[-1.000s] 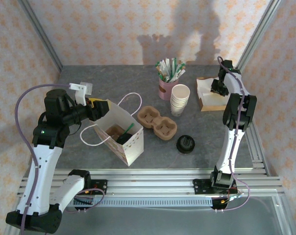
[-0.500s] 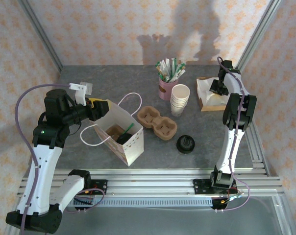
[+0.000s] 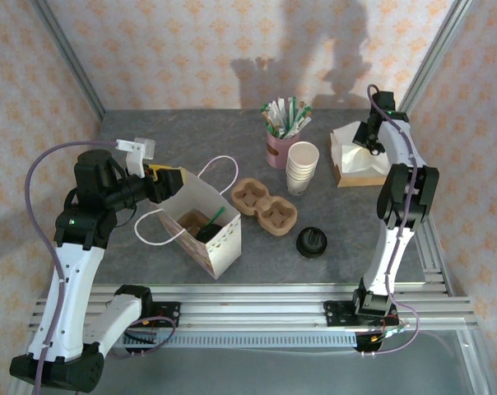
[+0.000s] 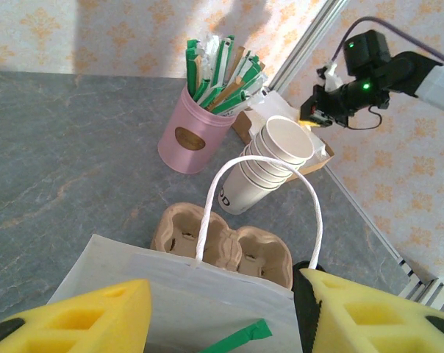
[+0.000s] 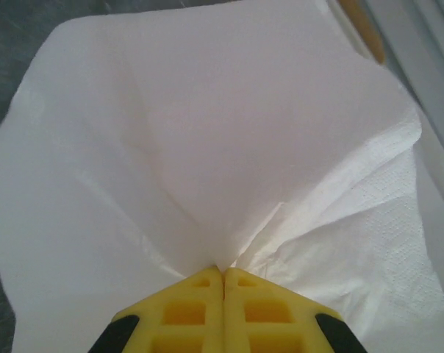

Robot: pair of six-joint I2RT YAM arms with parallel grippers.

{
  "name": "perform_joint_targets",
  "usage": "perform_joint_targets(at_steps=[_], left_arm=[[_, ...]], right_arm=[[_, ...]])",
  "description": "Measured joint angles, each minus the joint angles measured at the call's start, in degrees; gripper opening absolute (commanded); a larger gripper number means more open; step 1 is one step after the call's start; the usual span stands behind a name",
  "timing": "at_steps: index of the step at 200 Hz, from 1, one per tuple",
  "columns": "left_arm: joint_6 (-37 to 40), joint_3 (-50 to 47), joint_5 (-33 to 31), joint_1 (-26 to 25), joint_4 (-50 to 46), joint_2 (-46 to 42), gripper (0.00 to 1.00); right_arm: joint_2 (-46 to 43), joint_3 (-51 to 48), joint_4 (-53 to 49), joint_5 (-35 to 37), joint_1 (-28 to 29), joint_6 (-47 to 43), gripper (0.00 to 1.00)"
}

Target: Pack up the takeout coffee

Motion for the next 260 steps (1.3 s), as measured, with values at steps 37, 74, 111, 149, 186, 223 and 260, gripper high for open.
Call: perform_joint_targets(at_steps=[37,74,111,149,186,223,260], left_arm=[[0.02,-0.02,0.00,0.00,0.00,0.00,0.55],[0.02,-0.04,-0.02,0.35,0.02,0.11,0.55],[0.02,-0.33,-0.02,0.35,0.07,0.37,0.55],[0.02,-0.44,-0.07,0.35,0.07,0.68,0.55],[0.00,-0.66,-0.28,0.35,0.13,0.74,0.55],[-0.66,-1.07,-0.52,0.35,0.26,0.76,0.55],[-1.46,-1.07,-1.16,0.35,0.48,0.74,0.56]], right_arm=[[-6.91,-2.47,2.29,4.68,2.95,0.46,0.00],[-13.94,-6.60,3.76,6.93,4.74,1.64,0.00],[-21.64,-11.15,5.20,7.85,6.95,2.97,0.00],[-29.05,-12.26,5.84,7.72,11.21,3.89,0.00],[-35.39,-12.90,6.25,5.86,17.99,5.25,0.00],[-40.26,-13.90,7.37,4.24,28.30,7.17,0.00],[-43.74,-14.93,10.16,1.46,37.07,10.23,0.00]])
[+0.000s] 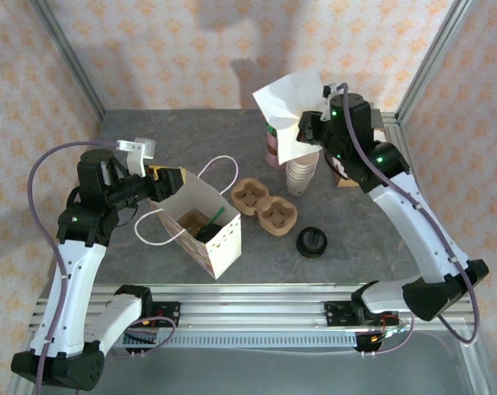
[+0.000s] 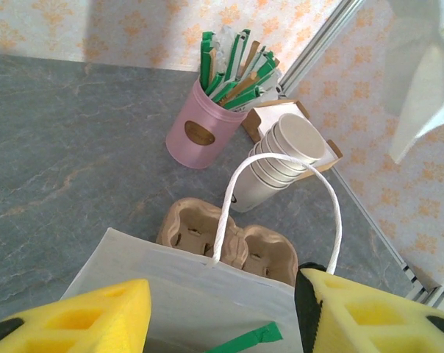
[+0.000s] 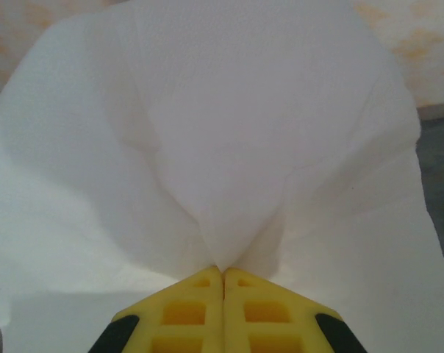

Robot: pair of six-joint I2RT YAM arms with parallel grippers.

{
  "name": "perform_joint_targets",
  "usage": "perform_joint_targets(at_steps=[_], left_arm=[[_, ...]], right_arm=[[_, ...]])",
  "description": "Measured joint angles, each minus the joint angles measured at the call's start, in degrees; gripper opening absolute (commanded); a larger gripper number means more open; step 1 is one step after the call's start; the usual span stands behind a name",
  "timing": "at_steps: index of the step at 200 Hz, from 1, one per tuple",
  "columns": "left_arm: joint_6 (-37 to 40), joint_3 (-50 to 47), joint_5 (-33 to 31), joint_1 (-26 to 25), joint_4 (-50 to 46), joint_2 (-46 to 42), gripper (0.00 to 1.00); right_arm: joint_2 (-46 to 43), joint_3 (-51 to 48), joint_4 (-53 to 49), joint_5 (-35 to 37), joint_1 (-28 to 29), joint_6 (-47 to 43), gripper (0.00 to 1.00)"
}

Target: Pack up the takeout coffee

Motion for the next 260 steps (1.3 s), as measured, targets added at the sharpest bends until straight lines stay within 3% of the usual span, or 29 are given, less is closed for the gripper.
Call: perform_joint_targets(at_steps=[64,145,189,260], left_arm=[[-0.44,0.00,-3.45,0.00,0.37,0.00,0.56],[-1.62,-0.02,-11.52,3.52,0.37,0.00,0.56],[-2.67,-0.48,-13.44,3.76,0.39,0.04,0.56],[-3.02,-0.48,-13.51,3.76,0.39,0.26,0.57]], right_arm=[[-1.38,-0.28,6.19,0.81,21.14,2.67,0.00],[5.25,-3.30,19.98,-4.61,35.76,12.90,0.00],[7.54,-9.14,27.78,-7.06,36.61,19.85,0.00],[9.77,-9.22,22.43,-4.59,35.95,22.58,0.00]])
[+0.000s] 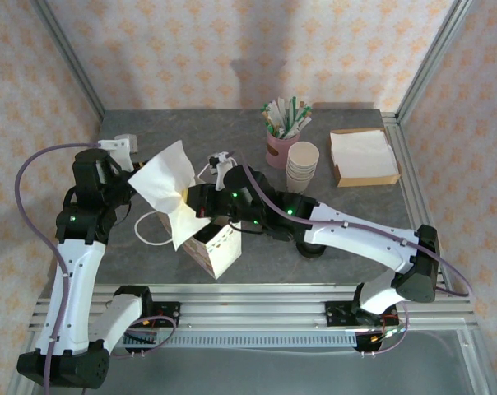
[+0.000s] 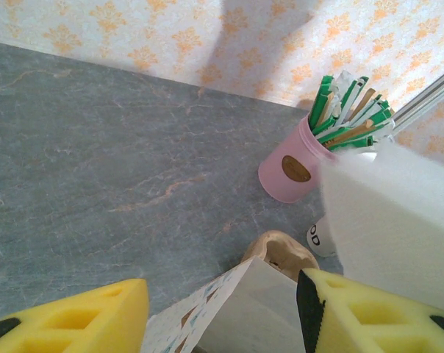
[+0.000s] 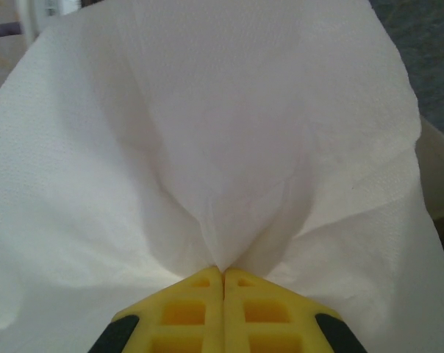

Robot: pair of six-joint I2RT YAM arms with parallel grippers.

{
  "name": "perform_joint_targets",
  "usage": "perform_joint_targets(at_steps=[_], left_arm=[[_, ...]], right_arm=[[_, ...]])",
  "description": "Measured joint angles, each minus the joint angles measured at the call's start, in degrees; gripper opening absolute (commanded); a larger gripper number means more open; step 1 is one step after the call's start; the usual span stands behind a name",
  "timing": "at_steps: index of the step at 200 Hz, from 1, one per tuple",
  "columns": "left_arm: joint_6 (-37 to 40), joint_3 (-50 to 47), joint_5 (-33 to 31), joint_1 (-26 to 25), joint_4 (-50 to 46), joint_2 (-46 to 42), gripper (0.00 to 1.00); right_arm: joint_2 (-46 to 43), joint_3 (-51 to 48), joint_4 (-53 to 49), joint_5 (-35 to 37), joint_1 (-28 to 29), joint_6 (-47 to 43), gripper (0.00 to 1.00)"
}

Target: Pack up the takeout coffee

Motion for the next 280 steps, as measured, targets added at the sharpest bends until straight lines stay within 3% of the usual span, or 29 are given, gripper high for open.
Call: perform_joint_targets(at_steps=[150,280], left_arm=[[0.02,0.00,0.07,0.07,0.00,0.00,0.57],[0.04,0.00,1.44,0.35,0.00,1.18,0.57]], right_arm=[[0.33,3.52,-14.25,2.60,-2.78,-1.18,0.00],[11.37,14.43,-29.79,3.26,-2.14,-11.10,0.00]])
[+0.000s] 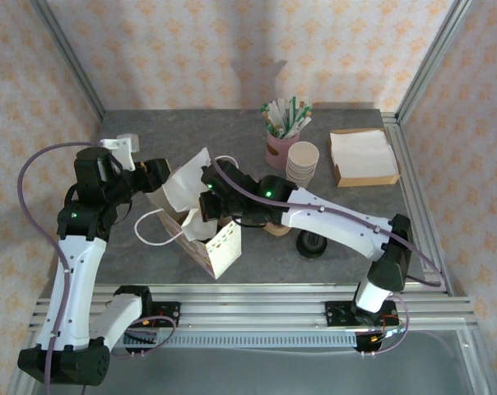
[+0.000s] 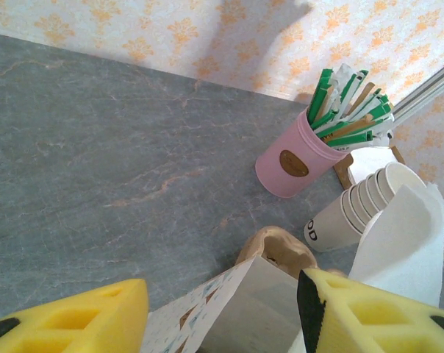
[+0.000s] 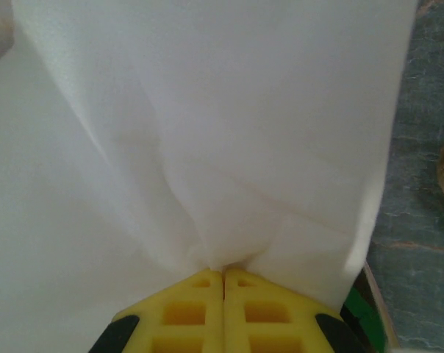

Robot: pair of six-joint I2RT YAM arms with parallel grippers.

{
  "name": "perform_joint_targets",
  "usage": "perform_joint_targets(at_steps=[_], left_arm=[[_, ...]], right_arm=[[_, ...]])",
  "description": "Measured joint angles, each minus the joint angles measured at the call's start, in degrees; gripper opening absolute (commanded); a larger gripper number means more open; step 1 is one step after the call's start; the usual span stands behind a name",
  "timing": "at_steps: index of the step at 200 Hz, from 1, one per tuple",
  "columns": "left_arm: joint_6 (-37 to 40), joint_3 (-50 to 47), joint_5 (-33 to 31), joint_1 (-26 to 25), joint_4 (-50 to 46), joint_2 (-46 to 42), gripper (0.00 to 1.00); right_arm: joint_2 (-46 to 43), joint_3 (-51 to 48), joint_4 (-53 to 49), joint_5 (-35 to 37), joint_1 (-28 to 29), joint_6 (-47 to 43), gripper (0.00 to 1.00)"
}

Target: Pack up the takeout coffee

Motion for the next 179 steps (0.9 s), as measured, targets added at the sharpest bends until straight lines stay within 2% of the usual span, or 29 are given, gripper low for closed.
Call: perform_joint_targets(at_steps=[31,73,107,141,179], left_arm=[[0.00,0.00,0.11,0.00,-0.02,0.26,0.57],[0.00,-0.11,-2.29,0.02,0.00,-0.90,0.57],[-0.24,-0.33,-5.73,0.17,-0.02,-2.99,0.56],[-0.94,-0.33,-7.45,1.09,-0.04,-2.51,0.56],[-1.40,-0.33,-7.80,1.09,-0.02,-2.36,0.56]], right_arm=[[3.74,5.01,-3.87,2.08,1.77,-3.74,0.00],[4.81,5.33,-3.39,2.91,2.69,-7.69,0.00],[4.79,4.94,1.38,4.33,2.67,-10.01,0.00],[3.93,-1.42,11.10,4.92,2.67,-11.63,0.00],[3.96,-2.64,14.01,5.66,2.67,-13.62,0.00]])
